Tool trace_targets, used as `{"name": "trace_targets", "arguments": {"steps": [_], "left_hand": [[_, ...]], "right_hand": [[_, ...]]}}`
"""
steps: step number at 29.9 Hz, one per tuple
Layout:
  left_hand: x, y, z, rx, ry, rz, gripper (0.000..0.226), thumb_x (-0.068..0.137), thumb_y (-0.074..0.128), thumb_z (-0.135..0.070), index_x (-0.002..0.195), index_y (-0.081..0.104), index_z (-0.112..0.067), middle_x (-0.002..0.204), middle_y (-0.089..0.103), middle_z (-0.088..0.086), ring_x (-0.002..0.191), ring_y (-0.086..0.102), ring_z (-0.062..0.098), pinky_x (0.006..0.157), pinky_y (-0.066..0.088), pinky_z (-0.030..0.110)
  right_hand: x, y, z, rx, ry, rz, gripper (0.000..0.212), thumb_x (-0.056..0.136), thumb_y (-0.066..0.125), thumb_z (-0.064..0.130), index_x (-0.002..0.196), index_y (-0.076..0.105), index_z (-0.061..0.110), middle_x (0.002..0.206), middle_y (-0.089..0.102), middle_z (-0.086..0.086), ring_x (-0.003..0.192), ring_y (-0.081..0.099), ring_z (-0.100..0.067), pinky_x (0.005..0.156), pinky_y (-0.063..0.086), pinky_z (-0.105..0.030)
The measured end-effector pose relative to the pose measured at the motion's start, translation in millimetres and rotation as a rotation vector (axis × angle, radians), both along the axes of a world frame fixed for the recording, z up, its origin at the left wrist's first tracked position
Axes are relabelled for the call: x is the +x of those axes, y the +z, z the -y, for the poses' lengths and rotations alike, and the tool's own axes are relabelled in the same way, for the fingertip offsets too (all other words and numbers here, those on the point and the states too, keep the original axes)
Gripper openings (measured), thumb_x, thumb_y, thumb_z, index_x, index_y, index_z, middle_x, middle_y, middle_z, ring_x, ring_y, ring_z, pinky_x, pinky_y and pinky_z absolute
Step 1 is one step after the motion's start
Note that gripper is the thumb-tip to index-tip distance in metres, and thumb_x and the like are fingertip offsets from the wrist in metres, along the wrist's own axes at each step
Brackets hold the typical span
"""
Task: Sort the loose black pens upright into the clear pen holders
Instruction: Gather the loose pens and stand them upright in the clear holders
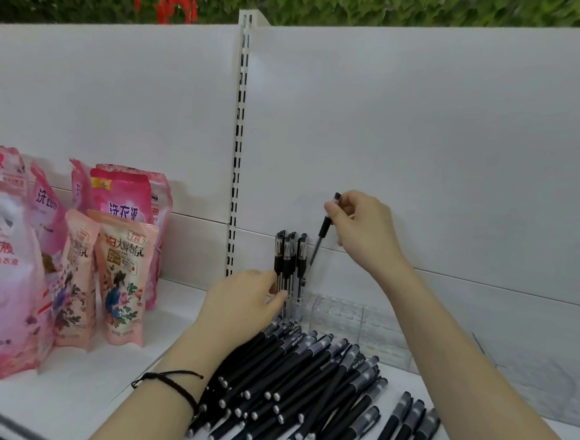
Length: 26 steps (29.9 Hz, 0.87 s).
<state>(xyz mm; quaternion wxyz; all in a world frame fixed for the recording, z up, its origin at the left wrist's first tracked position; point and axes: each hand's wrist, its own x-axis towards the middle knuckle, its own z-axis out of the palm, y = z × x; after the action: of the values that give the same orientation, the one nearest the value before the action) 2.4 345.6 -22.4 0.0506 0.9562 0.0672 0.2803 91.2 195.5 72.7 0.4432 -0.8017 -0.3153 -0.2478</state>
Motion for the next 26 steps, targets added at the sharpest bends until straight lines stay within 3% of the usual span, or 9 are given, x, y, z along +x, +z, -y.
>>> {"name": "trace_targets", "arguments": {"steps": [2, 5, 15, 21, 26], "left_hand": [[-2, -1, 3, 0.178, 0.003, -0.017, 0.035, 0.097, 0.035, -0.049, 0.102, 0.054, -0.02, 0.098, 0.061, -0.002, 0.098, 0.057, 0.02, 0.071, 0.039, 0.031], [-4, -8, 7, 0.271, 0.0, -0.033, 0.049, 0.089, 0.024, -0.055, 0.102, 0.058, -0.022, 0.098, 0.063, -0.002, 0.099, 0.057, 0.021, 0.081, 0.041, 0.035], [-2, -13, 10, 0.194, 0.088, -0.101, 0.04, 0.092, 0.036, -0.057, 0.103, 0.058, -0.025, 0.1, 0.063, -0.005, 0.102, 0.055, 0.019, 0.087, 0.038, 0.035], [1, -12, 1, 0.127, 0.102, -0.091, 0.038, 0.092, 0.038, -0.054, 0.101, 0.057, -0.023, 0.099, 0.064, -0.004, 0.102, 0.056, 0.02, 0.084, 0.037, 0.034], [1, -12, 1, 0.107, 0.07, -0.082, 0.037, 0.09, 0.04, -0.055, 0.098, 0.058, -0.024, 0.095, 0.064, -0.005, 0.099, 0.057, 0.019, 0.084, 0.037, 0.035]], "right_hand": [[3, -5, 0, -0.044, -0.019, 0.007, 0.025, 0.096, 0.054, 0.028, 0.086, 0.063, 0.007, 0.079, 0.065, -0.008, 0.073, 0.062, -0.029, 0.073, 0.052, -0.043], [8, -10, -2, -0.086, -0.035, -0.009, 0.025, 0.095, 0.056, 0.029, 0.086, 0.064, 0.008, 0.08, 0.067, -0.008, 0.075, 0.063, -0.027, 0.075, 0.052, -0.041], [6, -15, -9, -0.118, 0.004, -0.028, 0.022, 0.094, 0.058, 0.029, 0.084, 0.063, 0.009, 0.073, 0.064, -0.005, 0.071, 0.064, -0.029, 0.074, 0.054, -0.042], [7, -40, -18, -0.374, -0.019, -0.074, 0.04, 0.09, 0.059, 0.038, 0.079, 0.062, -0.001, 0.075, 0.069, -0.016, 0.069, 0.066, -0.032, 0.072, 0.055, -0.043], [3, -52, -2, -0.576, -0.128, -0.053, 0.057, 0.086, 0.057, 0.06, 0.081, 0.068, 0.004, 0.072, 0.068, -0.007, 0.072, 0.066, -0.027, 0.067, 0.051, -0.035]]}}
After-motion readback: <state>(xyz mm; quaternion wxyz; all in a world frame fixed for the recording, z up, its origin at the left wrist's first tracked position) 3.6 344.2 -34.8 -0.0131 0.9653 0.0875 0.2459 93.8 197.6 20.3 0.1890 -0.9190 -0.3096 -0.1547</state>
